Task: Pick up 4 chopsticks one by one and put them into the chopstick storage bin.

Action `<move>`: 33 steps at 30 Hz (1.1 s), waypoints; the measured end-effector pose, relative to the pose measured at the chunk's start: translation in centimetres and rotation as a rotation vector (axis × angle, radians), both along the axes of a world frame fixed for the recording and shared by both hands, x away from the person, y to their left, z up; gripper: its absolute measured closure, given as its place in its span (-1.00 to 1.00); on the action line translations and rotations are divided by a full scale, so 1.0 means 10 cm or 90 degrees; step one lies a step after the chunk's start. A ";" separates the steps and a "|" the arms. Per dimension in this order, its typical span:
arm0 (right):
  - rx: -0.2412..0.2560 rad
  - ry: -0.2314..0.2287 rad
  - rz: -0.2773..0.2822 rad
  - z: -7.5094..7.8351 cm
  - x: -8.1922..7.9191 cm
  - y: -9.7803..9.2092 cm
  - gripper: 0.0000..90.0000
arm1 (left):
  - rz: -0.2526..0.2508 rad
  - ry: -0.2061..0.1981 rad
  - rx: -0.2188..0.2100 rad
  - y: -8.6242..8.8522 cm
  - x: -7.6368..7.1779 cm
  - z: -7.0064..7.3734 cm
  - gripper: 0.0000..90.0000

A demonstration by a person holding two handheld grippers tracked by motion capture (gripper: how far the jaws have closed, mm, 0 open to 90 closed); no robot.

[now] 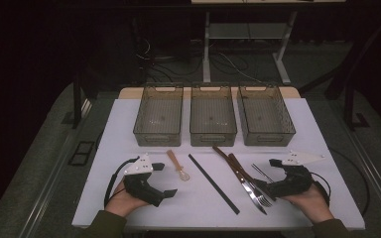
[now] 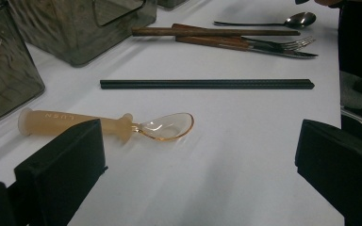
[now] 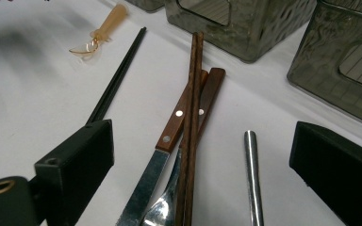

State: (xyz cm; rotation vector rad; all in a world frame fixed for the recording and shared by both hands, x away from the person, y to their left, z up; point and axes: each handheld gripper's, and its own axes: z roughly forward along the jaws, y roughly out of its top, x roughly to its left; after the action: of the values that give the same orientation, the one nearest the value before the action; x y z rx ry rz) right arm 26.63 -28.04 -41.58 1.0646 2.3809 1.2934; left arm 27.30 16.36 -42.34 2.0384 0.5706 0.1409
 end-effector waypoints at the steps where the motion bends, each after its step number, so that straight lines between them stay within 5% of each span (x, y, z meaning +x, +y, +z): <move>1: -0.002 -0.001 0.000 0.00 0.01 0.00 -0.85 | 0.001 0.000 -0.002 0.00 0.00 0.00 -0.97; 15: -0.009 0.030 0.002 -0.02 0.18 0.13 -0.45 | 0.001 -0.001 -0.001 0.00 0.01 0.00 -0.96; 33: -0.055 0.073 0.042 -0.10 0.27 0.23 0.66 | 0.002 -0.005 -0.004 0.01 0.00 0.01 -0.96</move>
State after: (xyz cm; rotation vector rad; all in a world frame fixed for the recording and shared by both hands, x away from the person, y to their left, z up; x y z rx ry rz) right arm 29.37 -25.76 -42.57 1.0719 2.5513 1.1667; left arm 27.32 16.49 -42.27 2.0302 0.5699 0.1485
